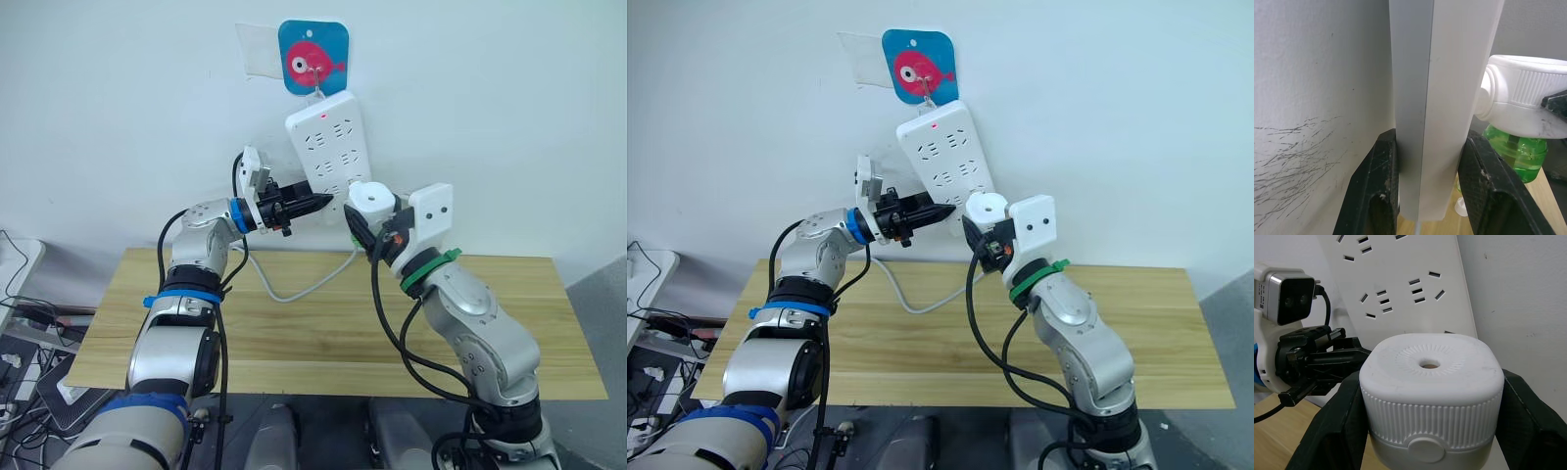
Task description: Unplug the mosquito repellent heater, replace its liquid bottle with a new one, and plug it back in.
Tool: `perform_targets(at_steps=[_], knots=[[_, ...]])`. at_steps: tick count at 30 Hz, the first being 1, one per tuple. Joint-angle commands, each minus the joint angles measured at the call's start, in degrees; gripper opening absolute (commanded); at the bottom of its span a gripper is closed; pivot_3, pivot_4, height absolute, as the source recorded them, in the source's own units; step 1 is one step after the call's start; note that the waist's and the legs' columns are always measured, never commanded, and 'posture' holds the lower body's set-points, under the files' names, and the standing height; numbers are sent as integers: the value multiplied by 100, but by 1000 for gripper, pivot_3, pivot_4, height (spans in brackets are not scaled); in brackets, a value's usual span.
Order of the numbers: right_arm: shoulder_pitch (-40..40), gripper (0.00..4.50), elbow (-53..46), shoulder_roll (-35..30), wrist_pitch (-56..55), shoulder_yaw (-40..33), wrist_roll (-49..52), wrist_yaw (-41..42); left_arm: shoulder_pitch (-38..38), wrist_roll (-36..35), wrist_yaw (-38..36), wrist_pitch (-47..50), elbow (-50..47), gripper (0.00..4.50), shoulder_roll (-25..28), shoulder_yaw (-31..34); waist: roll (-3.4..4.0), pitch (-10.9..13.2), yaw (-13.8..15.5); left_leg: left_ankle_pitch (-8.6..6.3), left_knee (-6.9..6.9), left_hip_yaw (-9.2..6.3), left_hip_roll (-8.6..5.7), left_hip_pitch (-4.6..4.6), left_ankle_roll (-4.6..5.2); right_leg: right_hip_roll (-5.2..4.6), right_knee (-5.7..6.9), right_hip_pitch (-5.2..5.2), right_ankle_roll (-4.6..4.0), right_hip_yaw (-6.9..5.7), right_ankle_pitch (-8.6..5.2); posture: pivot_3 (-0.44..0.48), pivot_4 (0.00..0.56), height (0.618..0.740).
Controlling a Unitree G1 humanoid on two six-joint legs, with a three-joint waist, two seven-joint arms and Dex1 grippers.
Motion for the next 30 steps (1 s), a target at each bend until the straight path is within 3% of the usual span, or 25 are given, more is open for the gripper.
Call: perform_targets(at_steps=[1,22,30], knots=[[-245,3001,117,91,-237,12,-196,-24,-182,-20,9,-20,-15,1297,7,73,0,0,-7,0,0,0,0,0,0,0,0,0,0,0,0,-104,204,740],[-725,3001,1470,397,-1312,277,-1055,-53,-152,-43,-182,201,-223,1297,-60,105,0,0,-61,13,1,-1,4,8,-5,4,14,0,-11,0,8,-94,202,740],[-564,3001,1356,375,-1343,234,-1046,76,-162,81,-116,61,-141,1297,-19,159,0,0,-84,18,0,-5,5,9,-1,7,19,0,-15,-2,10,-94,202,740]])
